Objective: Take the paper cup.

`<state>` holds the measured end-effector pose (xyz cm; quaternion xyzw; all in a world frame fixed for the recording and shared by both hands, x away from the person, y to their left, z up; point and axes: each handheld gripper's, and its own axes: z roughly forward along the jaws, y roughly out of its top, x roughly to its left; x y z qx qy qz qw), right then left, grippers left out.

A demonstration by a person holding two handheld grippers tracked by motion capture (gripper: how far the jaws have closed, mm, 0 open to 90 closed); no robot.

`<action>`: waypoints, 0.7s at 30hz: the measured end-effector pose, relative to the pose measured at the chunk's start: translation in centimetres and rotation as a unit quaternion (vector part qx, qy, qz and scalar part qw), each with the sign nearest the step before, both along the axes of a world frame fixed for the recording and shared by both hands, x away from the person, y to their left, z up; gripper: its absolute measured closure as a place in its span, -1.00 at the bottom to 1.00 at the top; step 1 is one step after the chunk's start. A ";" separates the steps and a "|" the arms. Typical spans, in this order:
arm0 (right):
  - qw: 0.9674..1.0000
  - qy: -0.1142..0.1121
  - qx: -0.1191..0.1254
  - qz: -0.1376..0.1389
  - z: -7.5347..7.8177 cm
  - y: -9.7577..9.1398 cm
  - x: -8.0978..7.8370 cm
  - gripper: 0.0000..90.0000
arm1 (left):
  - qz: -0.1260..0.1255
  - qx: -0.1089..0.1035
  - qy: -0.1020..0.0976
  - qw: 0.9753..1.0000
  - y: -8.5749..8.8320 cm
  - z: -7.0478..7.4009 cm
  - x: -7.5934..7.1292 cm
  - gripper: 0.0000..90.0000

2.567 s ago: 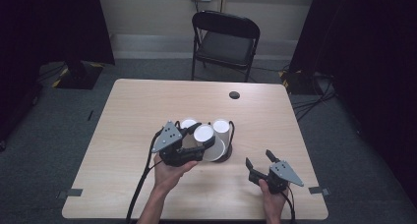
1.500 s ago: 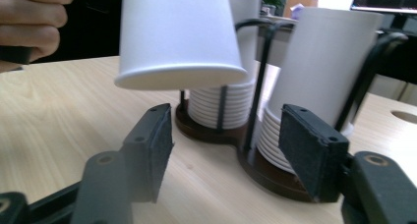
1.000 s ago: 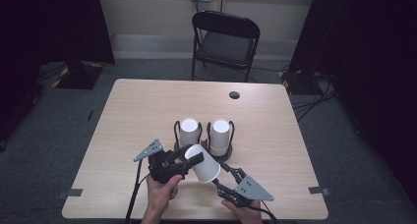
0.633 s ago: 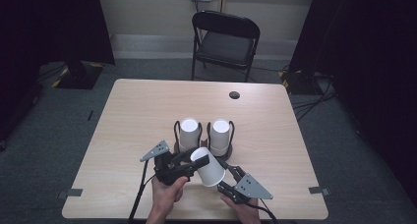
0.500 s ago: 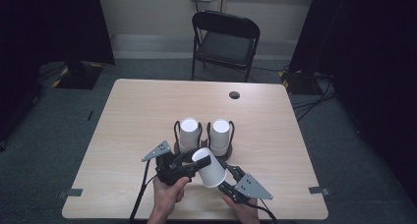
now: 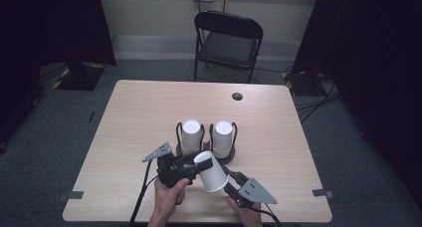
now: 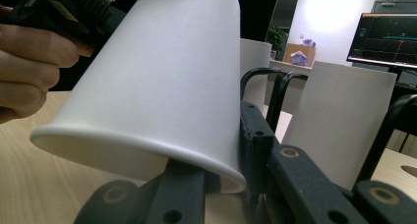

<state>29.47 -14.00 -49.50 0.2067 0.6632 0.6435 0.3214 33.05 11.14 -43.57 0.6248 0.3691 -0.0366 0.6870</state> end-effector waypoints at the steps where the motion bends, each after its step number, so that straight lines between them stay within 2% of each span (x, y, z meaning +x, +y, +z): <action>1: 1.000 0.002 0.000 0.002 0.0 0.0 0.0 0.83 | 0.003 0.001 -0.001 1.000 0.0 0.0 0.0 -0.28; 5: 1.000 0.004 0.000 0.003 0.0 -0.1 0.0 0.84 | 0.006 0.008 -0.008 1.000 0.1 0.0 0.0 -0.30; 6: 1.000 0.010 0.000 0.005 0.0 -0.1 0.0 0.84 | 0.010 0.016 -0.011 1.000 0.1 0.0 0.0 -0.30; 16: 1.000 0.026 0.001 0.002 0.1 -0.4 0.1 0.88 | 0.028 0.030 -0.022 0.999 0.4 -0.1 0.0 -0.34; 21: 0.999 0.037 0.000 -0.003 0.1 -0.5 0.2 0.89 | 0.038 0.049 -0.031 0.998 0.5 0.0 0.1 -0.36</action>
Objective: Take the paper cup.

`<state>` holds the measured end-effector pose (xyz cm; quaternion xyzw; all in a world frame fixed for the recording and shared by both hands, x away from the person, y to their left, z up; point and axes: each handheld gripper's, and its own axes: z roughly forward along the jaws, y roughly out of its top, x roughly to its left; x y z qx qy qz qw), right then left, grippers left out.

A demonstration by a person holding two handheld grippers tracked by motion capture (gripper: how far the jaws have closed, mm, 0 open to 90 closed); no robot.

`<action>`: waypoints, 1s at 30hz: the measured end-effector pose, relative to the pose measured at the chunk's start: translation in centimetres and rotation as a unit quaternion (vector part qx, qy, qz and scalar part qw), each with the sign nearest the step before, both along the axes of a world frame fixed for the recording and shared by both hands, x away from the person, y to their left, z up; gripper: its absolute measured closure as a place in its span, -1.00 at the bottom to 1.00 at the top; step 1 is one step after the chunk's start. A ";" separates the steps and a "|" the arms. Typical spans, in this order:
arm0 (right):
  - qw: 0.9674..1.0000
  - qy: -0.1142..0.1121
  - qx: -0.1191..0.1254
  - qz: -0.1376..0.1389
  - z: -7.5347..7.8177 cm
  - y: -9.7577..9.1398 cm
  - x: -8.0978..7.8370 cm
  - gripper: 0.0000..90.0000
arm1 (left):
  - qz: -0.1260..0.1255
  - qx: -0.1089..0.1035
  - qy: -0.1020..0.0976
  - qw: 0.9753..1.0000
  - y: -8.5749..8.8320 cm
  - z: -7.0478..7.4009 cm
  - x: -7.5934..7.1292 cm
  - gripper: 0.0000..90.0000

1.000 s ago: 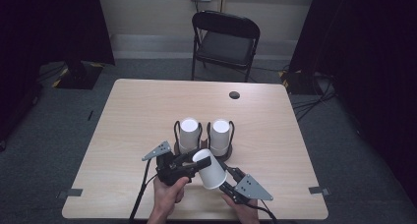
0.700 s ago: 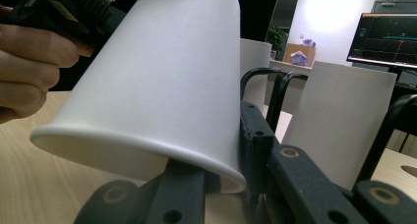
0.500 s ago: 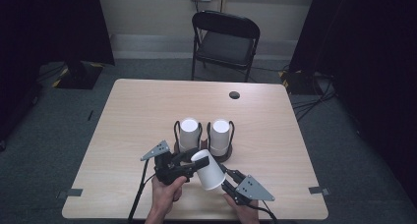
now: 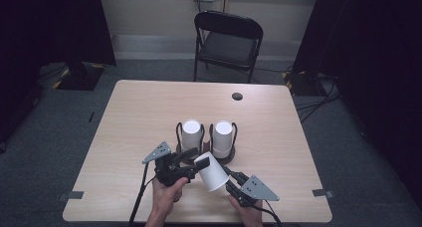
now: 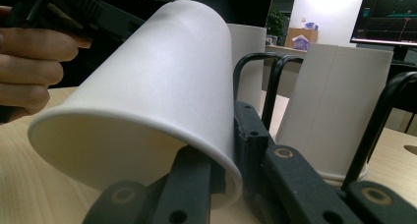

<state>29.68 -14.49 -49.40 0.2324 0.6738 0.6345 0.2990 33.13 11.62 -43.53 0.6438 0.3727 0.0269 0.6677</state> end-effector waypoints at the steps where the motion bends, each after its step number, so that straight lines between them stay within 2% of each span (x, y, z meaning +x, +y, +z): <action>1: 1.000 0.000 0.000 0.000 0.0 0.0 0.0 0.89 | 0.000 0.000 0.000 1.000 0.0 0.0 0.0 -0.36; 6: 1.000 0.020 -0.003 0.001 0.2 -0.2 0.1 0.89 | 0.018 0.019 -0.025 0.999 0.3 0.1 -0.2 -0.39; 10: 0.999 0.034 -0.004 0.006 0.3 -0.3 0.2 0.90 | 0.018 0.045 -0.035 0.998 0.2 0.1 -0.3 -0.43; 14: 0.999 0.042 -0.011 0.006 0.4 -0.4 0.2 0.89 | 0.023 0.047 -0.040 0.998 0.3 0.0 -0.3 -0.46; 15: 0.999 0.051 -0.013 0.009 0.4 -0.5 0.2 0.89 | 0.030 0.051 -0.043 0.997 0.4 0.0 -0.4 -0.46; 17: 0.998 0.058 -0.017 0.007 0.4 -0.5 0.3 0.89 | 0.036 0.064 -0.045 0.996 0.5 -0.2 -0.4 -0.49; 18: 0.998 0.058 -0.017 0.007 0.4 -0.5 0.3 0.89 | 0.036 0.064 -0.045 0.996 0.5 -0.2 -0.4 -0.50; 21: 0.997 0.075 -0.022 0.004 0.5 -0.7 0.3 0.89 | 0.049 0.081 -0.057 0.994 0.9 -0.3 -0.6 -0.51; 25: 0.995 0.094 -0.021 0.010 0.6 -1.0 0.4 0.89 | 0.060 0.091 -0.074 0.991 1.2 -0.3 -0.8 -0.56; 28: 0.994 0.103 -0.030 0.009 0.9 -1.0 0.4 0.89 | 0.051 0.087 -0.080 0.992 1.5 -0.5 -0.8 -0.57; 30: 0.993 0.108 -0.036 0.010 1.1 -1.1 0.5 0.89 | 0.047 0.085 -0.091 0.991 1.6 -0.7 -1.0 -0.62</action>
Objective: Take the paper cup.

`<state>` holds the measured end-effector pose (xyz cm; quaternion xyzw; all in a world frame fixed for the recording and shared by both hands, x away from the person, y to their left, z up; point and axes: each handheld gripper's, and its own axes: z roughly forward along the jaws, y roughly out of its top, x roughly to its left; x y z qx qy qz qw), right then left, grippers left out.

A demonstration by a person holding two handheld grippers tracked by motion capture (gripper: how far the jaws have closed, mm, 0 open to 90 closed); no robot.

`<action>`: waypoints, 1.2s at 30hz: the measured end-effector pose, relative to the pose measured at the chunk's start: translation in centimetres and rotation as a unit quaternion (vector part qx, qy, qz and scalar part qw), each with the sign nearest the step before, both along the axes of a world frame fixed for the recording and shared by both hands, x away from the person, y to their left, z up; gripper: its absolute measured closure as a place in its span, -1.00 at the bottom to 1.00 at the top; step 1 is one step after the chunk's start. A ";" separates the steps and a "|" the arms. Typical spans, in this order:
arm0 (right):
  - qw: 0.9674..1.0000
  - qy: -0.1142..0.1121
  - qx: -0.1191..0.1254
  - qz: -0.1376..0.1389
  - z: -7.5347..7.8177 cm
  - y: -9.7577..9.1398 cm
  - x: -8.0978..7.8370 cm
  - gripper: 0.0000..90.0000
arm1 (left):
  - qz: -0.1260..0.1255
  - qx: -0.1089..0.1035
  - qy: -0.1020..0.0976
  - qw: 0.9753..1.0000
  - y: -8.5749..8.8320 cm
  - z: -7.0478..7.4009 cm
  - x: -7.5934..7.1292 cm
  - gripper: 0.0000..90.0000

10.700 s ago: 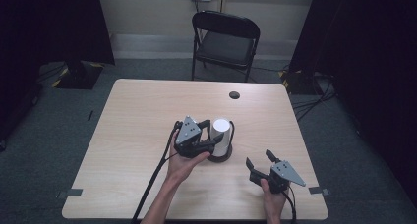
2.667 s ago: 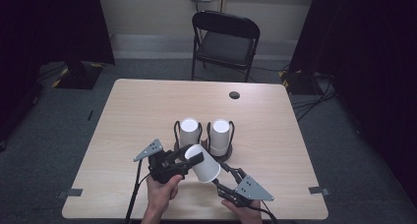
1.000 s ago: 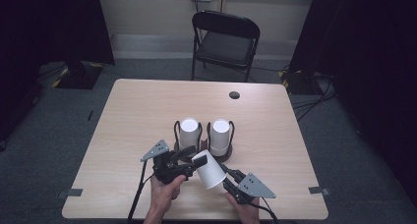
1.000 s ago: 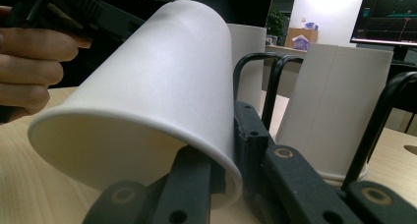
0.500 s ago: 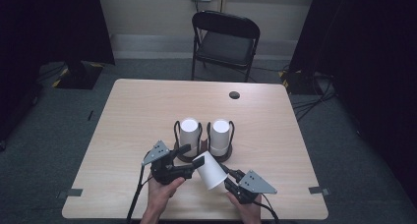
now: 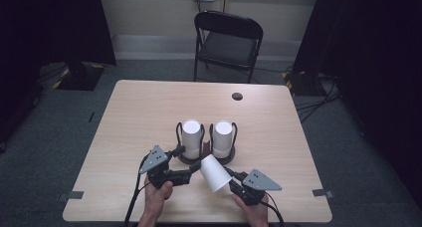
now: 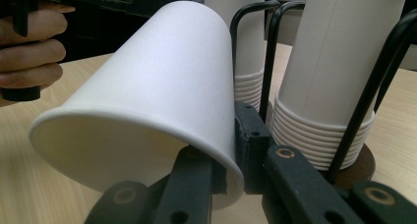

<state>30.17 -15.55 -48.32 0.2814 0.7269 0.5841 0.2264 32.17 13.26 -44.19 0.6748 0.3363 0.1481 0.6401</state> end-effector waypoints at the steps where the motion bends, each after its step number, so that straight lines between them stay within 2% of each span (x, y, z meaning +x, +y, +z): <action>1: 1.000 0.003 -0.002 0.000 0.1 0.0 0.0 0.89 | 0.000 0.000 0.000 1.000 0.0 0.0 0.0 -0.64; 3: 1.000 0.009 -0.006 0.000 0.2 0.0 0.2 0.88 | -0.010 0.001 -0.012 1.000 0.2 -0.2 -0.2 -0.64; 4: 1.000 0.018 -0.008 -0.002 0.3 0.0 0.3 0.88 | -0.010 0.010 -0.015 1.000 0.3 -0.3 -0.2 -0.60; 6: 0.999 0.034 -0.013 0.002 0.3 0.0 0.5 0.88 | -0.004 0.023 -0.019 1.000 0.3 -0.4 -0.2 -0.43; 8: 0.999 0.040 -0.017 0.004 0.3 0.0 0.6 0.88 | -0.004 0.031 -0.023 0.999 0.3 -0.5 -0.3 -0.47; 9: 0.998 0.049 -0.030 0.006 0.3 0.0 0.7 0.88 | -0.008 0.041 -0.027 0.999 0.4 -0.6 -0.3 -0.47; 11: 0.998 0.055 -0.037 0.007 0.4 0.0 0.8 0.88 | -0.005 0.058 -0.034 0.998 0.3 -0.7 -0.4 -0.49; 16: 0.997 0.066 -0.045 0.009 0.5 -0.2 0.9 0.88 | -0.017 0.068 -0.038 0.997 0.3 -0.8 -0.4 -0.52; 17: 0.996 0.071 -0.049 0.012 0.6 -0.3 1.0 0.88 | -0.015 0.083 -0.038 0.996 0.2 -0.8 -0.5 -0.53; 18: 0.996 0.071 -0.049 0.012 0.6 -0.3 1.0 0.88 | -0.015 0.083 -0.038 0.996 0.2 -0.8 -0.5 -0.53; 20: 0.995 0.086 -0.046 0.020 0.8 -0.4 1.2 0.88 | -0.015 0.089 -0.039 0.995 0.2 -1.0 -0.8 -0.54; 24: 0.992 0.104 -0.063 0.027 1.3 -0.3 1.5 0.88 | -0.015 0.085 -0.039 0.995 0.4 -1.3 -1.1 -0.61; 27: 0.990 0.115 -0.077 0.035 1.7 -0.3 1.8 0.89 | -0.026 0.083 -0.041 0.995 0.4 -1.4 -1.1 -0.65; 31: 0.986 0.125 -0.101 0.049 2.2 -0.2 2.2 0.89 | -0.035 0.096 -0.043 0.994 -0.1 -1.2 -1.1 -0.65; 35: 0.984 0.135 -0.105 0.050 2.7 -0.5 2.5 0.90 | -0.044 0.106 -0.047 0.992 -0.4 -1.2 -1.3 -0.65; 36: 0.983 0.137 -0.107 0.053 2.8 -0.6 2.6 0.90 | -0.052 0.112 -0.049 0.991 -0.6 -1.2 -1.4 -0.65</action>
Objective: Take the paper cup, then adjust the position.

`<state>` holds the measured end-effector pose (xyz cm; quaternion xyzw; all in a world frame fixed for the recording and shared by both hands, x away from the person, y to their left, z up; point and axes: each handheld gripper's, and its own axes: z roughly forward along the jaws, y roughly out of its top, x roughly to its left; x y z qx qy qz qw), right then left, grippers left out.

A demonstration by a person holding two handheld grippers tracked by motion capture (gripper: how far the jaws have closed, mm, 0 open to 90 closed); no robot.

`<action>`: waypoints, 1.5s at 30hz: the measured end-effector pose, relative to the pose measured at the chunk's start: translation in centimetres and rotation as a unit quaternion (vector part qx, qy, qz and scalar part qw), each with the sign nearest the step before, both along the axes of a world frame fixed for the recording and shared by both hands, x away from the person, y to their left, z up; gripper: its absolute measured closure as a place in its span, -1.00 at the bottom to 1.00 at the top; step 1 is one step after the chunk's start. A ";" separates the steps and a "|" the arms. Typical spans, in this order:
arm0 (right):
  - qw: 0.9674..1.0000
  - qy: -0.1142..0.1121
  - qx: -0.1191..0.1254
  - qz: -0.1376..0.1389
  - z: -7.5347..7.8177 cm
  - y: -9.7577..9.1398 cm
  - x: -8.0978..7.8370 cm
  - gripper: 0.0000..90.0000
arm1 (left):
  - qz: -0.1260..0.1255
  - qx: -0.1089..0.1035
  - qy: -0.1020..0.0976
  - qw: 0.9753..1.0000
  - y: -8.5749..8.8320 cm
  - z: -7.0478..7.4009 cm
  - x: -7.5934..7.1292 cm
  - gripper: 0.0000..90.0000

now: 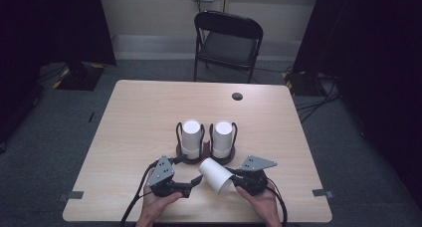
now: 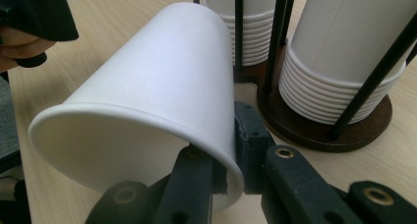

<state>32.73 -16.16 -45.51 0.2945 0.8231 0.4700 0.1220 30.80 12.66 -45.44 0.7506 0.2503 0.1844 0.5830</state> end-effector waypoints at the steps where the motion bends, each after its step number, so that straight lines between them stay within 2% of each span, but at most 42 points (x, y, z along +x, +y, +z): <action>1: 1.000 0.004 -0.001 0.002 0.1 -0.1 0.0 0.90 | -0.002 0.002 -0.001 1.000 -0.1 0.0 0.0 -0.65; 5: 1.000 0.012 -0.014 0.009 0.4 -0.1 0.2 0.90 | -0.016 0.011 -0.010 1.000 -0.6 0.0 -0.2 -0.65; 8: 0.999 0.018 -0.023 0.013 0.5 -0.1 0.4 0.90 | -0.028 0.022 -0.023 0.999 -1.2 0.0 -0.3 -0.65; 12: 0.999 0.026 -0.033 0.019 0.7 -0.1 0.7 0.90 | -0.035 0.031 -0.026 0.999 -1.6 -0.1 -0.3 -0.65; 13: 0.999 0.027 -0.035 0.020 0.7 -0.1 0.8 0.90 | -0.041 0.039 -0.030 0.998 -1.7 -0.1 -0.4 -0.65; 18: 0.998 0.031 -0.044 0.033 1.3 0.0 1.1 0.90 | -0.043 0.049 -0.034 0.997 -2.0 -0.2 -0.6 -0.65; 21: 0.997 0.043 -0.052 0.042 1.7 0.1 1.3 0.90 | -0.055 0.061 -0.036 0.996 -2.3 -0.6 -0.8 -0.64; 25: 0.995 0.052 -0.067 0.057 1.9 0.3 1.5 0.91 | -0.062 0.062 -0.040 0.995 -2.5 -0.7 -0.9 -0.65; 26: 0.994 0.055 -0.070 0.058 1.9 0.4 1.6 0.91 | -0.068 0.069 -0.043 0.994 -2.6 -0.8 -0.9 -0.65; 30: 0.993 0.059 -0.077 0.064 2.2 0.6 1.9 0.91 | -0.073 0.073 -0.047 0.994 -2.9 -0.7 -1.0 -0.65; 33: 0.992 0.064 -0.088 0.065 2.4 0.8 2.0 0.91 | -0.079 0.087 -0.053 0.992 -3.1 -0.8 -1.0 -0.65; 39: 0.989 0.080 -0.100 0.072 2.7 0.9 2.3 0.91 | -0.077 0.112 -0.065 0.989 -3.6 -0.9 -1.2 -0.63; 43: 0.986 0.089 -0.115 0.081 2.8 1.1 2.6 0.91 | -0.073 0.131 -0.075 0.986 -4.1 -1.0 -1.4 -0.64; 44: 0.986 0.089 -0.115 0.081 2.8 1.1 2.6 0.91 | -0.073 0.131 -0.075 0.986 -4.1 -1.0 -1.4 -0.64; 45: 0.985 0.094 -0.120 0.084 2.8 1.2 2.7 0.91 | -0.074 0.135 -0.077 0.985 -4.3 -1.1 -1.4 -0.64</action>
